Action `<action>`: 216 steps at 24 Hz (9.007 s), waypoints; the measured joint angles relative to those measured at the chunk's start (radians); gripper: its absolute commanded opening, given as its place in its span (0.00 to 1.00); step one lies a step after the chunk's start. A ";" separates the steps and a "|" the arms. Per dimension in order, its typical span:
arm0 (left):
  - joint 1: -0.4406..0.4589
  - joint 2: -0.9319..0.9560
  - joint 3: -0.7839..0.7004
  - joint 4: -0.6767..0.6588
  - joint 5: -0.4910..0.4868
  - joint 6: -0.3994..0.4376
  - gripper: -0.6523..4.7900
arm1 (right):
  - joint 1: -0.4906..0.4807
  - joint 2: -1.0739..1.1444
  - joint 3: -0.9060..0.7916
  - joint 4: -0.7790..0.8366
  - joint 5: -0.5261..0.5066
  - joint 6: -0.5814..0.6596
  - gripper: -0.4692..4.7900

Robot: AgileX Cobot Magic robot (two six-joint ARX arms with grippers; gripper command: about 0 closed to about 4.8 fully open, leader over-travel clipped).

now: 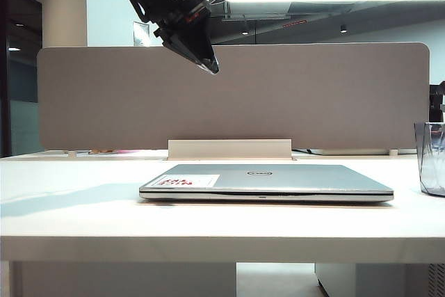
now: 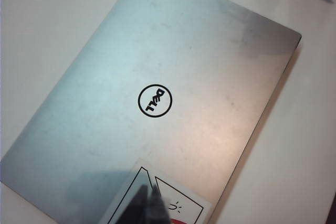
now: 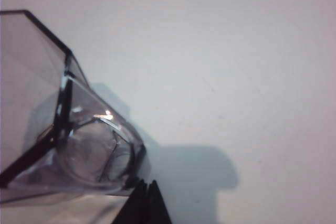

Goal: Pick up the water cup and place it on the right side of the laptop.

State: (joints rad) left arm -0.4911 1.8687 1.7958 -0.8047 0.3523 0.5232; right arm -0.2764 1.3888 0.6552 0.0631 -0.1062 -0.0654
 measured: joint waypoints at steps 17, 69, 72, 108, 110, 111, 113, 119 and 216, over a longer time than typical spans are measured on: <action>0.001 0.000 0.000 0.008 0.000 0.000 0.11 | 0.000 0.000 0.000 0.001 -0.116 0.045 0.09; 0.001 -0.033 0.000 -0.136 0.064 -0.004 0.11 | 0.004 -0.640 -0.176 -0.264 -0.190 0.085 0.09; 0.000 -0.054 0.000 -0.135 0.064 -0.004 0.11 | 0.011 -0.687 -0.200 -0.260 -0.192 0.128 0.09; 0.000 -0.190 0.000 -0.255 0.021 0.000 0.11 | 0.238 -1.387 -0.612 -0.268 -0.073 0.257 0.09; 0.000 -0.191 0.000 -0.256 0.021 0.000 0.11 | 0.239 -1.387 -0.612 -0.269 -0.073 0.252 0.09; 0.000 -0.192 0.000 -0.256 0.021 0.000 0.11 | 0.239 -1.387 -0.613 -0.269 -0.072 0.251 0.09; 0.000 -0.194 0.000 -0.256 0.021 0.001 0.11 | 0.239 -1.387 -0.620 -0.265 -0.065 0.249 0.09; 0.000 -0.213 0.000 -0.262 0.010 0.012 0.11 | 0.239 -1.387 -0.649 -0.211 -0.010 0.244 0.09; 0.495 -1.865 -1.762 0.896 -0.156 -0.381 0.11 | 0.237 -1.387 -0.649 -0.236 0.017 0.226 0.09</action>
State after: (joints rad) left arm 0.0036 0.0032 0.0334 0.0917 0.1959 0.1425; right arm -0.0399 0.0013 0.0063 -0.1726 -0.0891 0.1604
